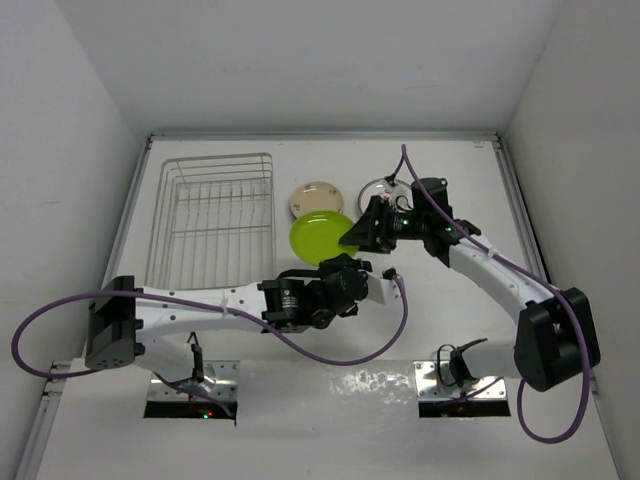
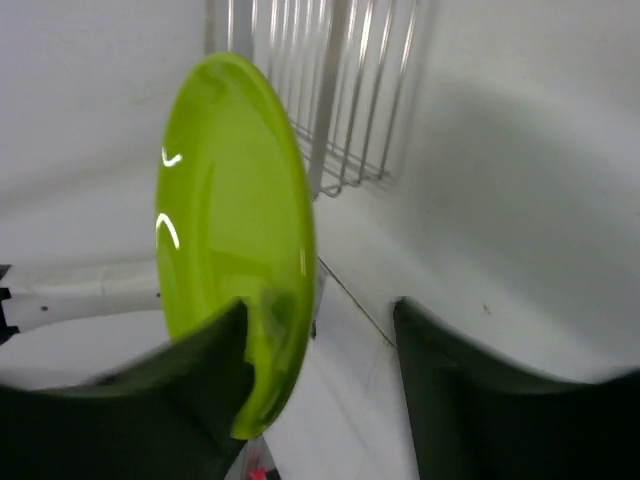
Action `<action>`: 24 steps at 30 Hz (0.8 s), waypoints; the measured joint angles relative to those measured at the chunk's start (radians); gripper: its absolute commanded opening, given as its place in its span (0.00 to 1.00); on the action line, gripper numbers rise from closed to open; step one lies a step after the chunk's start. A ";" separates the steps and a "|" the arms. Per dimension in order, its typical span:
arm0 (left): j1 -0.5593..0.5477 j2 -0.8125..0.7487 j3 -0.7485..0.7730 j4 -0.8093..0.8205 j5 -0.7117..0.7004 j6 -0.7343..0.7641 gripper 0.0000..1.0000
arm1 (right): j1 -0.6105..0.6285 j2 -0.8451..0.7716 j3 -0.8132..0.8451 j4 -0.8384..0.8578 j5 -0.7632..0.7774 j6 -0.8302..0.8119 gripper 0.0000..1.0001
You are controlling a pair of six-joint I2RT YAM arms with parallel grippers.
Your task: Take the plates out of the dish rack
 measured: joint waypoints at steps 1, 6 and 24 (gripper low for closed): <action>0.000 0.000 0.000 0.001 0.000 0.002 0.07 | 0.000 0.000 -0.006 0.030 -0.010 0.014 0.13; -0.008 0.006 -0.008 -0.005 0.021 -0.003 0.42 | 0.001 -0.002 -0.022 0.138 -0.034 0.100 0.00; 0.003 0.005 0.105 -0.502 -0.362 -0.767 1.00 | -0.169 0.387 0.281 0.030 0.295 0.059 0.00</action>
